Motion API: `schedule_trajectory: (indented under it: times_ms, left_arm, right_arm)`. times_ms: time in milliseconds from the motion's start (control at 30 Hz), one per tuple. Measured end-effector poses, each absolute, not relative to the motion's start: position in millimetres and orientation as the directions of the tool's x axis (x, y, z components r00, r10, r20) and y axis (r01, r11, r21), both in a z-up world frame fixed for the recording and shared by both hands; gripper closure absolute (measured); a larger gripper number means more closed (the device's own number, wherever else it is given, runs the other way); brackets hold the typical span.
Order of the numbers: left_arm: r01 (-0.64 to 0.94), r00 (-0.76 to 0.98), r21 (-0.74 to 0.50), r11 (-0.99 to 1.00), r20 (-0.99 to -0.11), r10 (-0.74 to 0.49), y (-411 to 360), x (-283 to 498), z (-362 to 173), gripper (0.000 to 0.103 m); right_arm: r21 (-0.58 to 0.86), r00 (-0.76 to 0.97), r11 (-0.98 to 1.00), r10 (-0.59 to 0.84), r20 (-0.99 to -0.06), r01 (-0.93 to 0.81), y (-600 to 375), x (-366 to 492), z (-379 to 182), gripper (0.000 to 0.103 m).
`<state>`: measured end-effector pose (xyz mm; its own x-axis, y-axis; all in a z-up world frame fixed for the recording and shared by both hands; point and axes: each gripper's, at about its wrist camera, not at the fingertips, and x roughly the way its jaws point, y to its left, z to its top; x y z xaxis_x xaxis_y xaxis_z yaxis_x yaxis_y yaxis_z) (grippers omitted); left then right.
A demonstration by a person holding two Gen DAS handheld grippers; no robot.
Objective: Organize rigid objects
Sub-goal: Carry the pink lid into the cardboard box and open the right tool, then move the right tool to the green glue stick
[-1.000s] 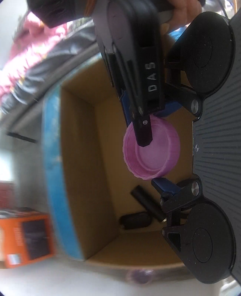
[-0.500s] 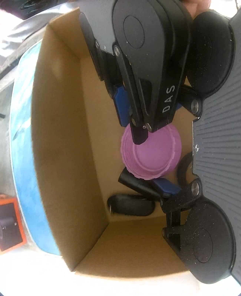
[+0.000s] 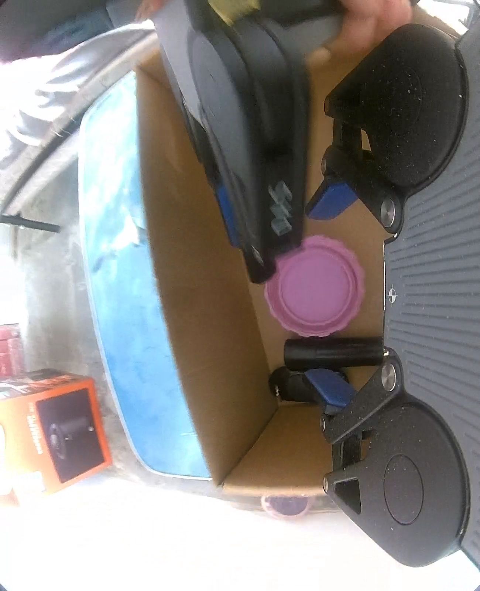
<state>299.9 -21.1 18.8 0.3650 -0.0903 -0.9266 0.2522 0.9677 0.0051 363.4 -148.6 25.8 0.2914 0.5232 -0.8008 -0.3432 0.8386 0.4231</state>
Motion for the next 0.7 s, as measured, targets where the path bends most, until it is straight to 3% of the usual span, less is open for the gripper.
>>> schedule_trajectory:
  times_ms: [200, 267, 400, 467, 700]
  left_arm:
    - [0.227, 0.512, -0.036, 0.973, -0.846, -0.150, -17.9, 260.8, 72.6, 0.012]
    - [0.255, 0.573, -0.049, 0.966, -0.796, -0.192, -15.9, 244.3, 91.5, 0.006]
    - [0.314, 0.615, -0.106, 0.944, -0.734, -0.287, -1.6, 197.2, 117.9, 0.006]
    - [0.334, 0.626, -0.115, 0.935, -0.715, -0.312, 5.7, 174.8, 119.4, 0.005]
    - [0.380, 0.618, -0.162, 0.911, -0.688, -0.380, 9.9, 103.9, 92.3, 0.000]
  right_arm:
    - [0.469, 0.435, 0.800, 0.598, -0.673, -0.373, -198.1, 312.9, 93.9, 0.069]
    - [0.465, 0.494, 0.790, 0.613, -0.617, -0.400, -216.5, 283.8, 116.9, 0.043]
    - [0.416, 0.597, 0.795, 0.606, -0.526, -0.441, -249.2, 211.4, 148.2, 0.023]
    - [0.371, 0.655, 0.817, 0.576, -0.489, -0.441, -260.8, 173.9, 154.7, 0.000]
    - [0.171, 0.780, 0.931, 0.365, -0.508, -0.324, -279.1, 78.8, 137.3, 0.000]
